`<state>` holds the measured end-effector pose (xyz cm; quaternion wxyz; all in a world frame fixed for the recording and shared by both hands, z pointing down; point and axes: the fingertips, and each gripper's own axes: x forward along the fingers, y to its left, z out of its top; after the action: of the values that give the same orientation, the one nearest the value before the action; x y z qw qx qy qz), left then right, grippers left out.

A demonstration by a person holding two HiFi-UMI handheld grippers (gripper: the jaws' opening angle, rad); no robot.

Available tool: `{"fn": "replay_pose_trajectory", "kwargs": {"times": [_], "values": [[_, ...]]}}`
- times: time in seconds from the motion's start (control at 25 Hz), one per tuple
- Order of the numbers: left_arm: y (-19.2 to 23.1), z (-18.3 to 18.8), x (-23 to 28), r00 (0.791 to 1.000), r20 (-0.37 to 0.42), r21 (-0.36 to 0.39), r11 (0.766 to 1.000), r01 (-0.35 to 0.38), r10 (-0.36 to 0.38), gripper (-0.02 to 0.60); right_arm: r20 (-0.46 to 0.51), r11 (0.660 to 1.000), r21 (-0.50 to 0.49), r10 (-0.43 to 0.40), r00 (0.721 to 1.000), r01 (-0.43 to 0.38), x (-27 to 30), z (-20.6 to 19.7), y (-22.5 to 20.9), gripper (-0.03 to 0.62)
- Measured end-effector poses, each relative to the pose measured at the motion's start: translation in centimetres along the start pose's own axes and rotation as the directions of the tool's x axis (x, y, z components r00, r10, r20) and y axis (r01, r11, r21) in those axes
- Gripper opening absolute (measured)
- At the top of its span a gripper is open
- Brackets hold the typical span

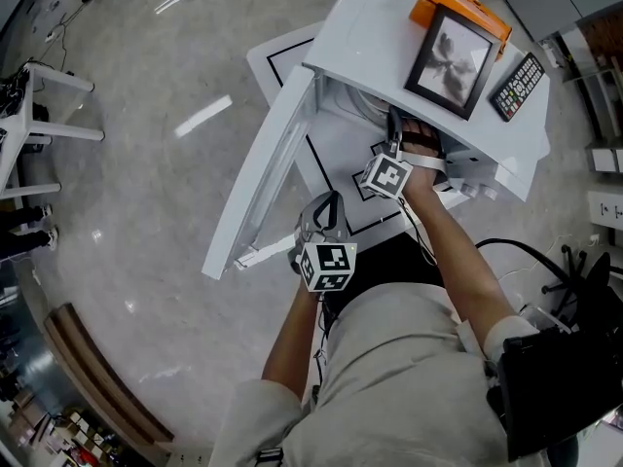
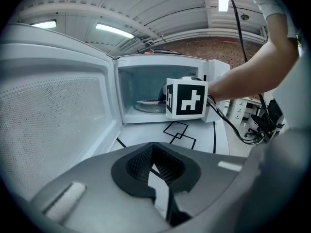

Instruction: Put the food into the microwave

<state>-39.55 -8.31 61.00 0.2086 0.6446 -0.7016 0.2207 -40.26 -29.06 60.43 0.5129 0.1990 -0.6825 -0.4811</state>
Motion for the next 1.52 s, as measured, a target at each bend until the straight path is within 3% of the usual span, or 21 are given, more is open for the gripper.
{"fn": "replay_pose_trajectory", "kwargs": {"times": [0.24, 0.36, 0.56, 0.64, 0.88, 1.04, 1.16, 1.28, 1.32, 1.4, 1.52], "values": [[0.6, -0.8, -0.1, 1.0, -0.013, -0.032, 0.999, -0.007, 0.006, 0.008, 0.039, 0.988, 0.104, 0.109, 0.993, -0.112, 0.8, 0.2, 0.9, 0.043], [0.8, -0.9, -0.3, 1.0, -0.013, -0.053, 0.999, -0.008, 0.007, 0.008, 0.1, 0.953, 0.23, 0.179, 0.979, -0.198, 0.6, 0.6, 0.8, 0.056], [0.9, -1.4, -0.5, 1.0, -0.019, -0.075, 0.997, -0.007, 0.005, 0.008, 0.182, 0.886, 0.351, 0.253, 0.95, -0.303, 0.1, 1.5, 0.3, 0.13], [0.9, -1.4, -0.6, 1.0, -0.018, -0.074, 0.997, -0.008, 0.007, 0.008, 0.21, 0.867, 0.382, 0.256, 0.944, -0.32, -0.4, 1.8, 0.1, 0.132], [1.2, -1.4, -1.2, 1.0, -0.013, -0.069, 0.998, -0.015, 0.014, 0.008, 0.245, 0.867, 0.39, 0.226, 0.943, -0.309, -2.2, 2.3, -0.2, 0.132], [1.1, -1.0, -1.7, 1.0, 0.0, -0.063, 0.998, -0.016, 0.016, 0.008, 0.317, 0.83, 0.461, 0.176, 0.932, -0.313, -4.2, 3.1, -1.4, 0.132], [0.8, -0.5, -2.2, 1.0, 0.019, -0.074, 0.997, -0.012, 0.014, 0.008, 0.423, 0.747, 0.545, 0.146, 0.894, -0.38, -6.0, 3.9, -2.4, 0.132], [0.7, 0.9, -3.4, 0.998, 0.065, -0.123, 0.992, -0.003, 0.011, 0.008, 0.543, 0.592, 0.636, 0.113, 0.832, -0.495, -8.1, 4.8, -3.1, 0.129], [0.7, 1.4, -3.8, 0.997, 0.081, -0.135, 0.991, -0.002, 0.013, 0.008, 0.567, 0.555, 0.65, 0.098, 0.818, -0.518, -8.8, 5.0, -3.4, 0.124], [0.9, 2.7, -4.6, 0.993, 0.116, -0.14, 0.99, -0.003, 0.019, 0.008, 0.6, 0.522, 0.658, 0.071, 0.797, -0.542, -10.4, 5.3, -3.8, 0.09], [1.0, 4.3, -5.5, 0.987, 0.162, -0.139, 0.99, 0.001, 0.021, 0.008, 0.656, 0.5, 0.646, 0.023, 0.755, -0.577, -13.2, 6.0, -4.5, 0.024]]}}
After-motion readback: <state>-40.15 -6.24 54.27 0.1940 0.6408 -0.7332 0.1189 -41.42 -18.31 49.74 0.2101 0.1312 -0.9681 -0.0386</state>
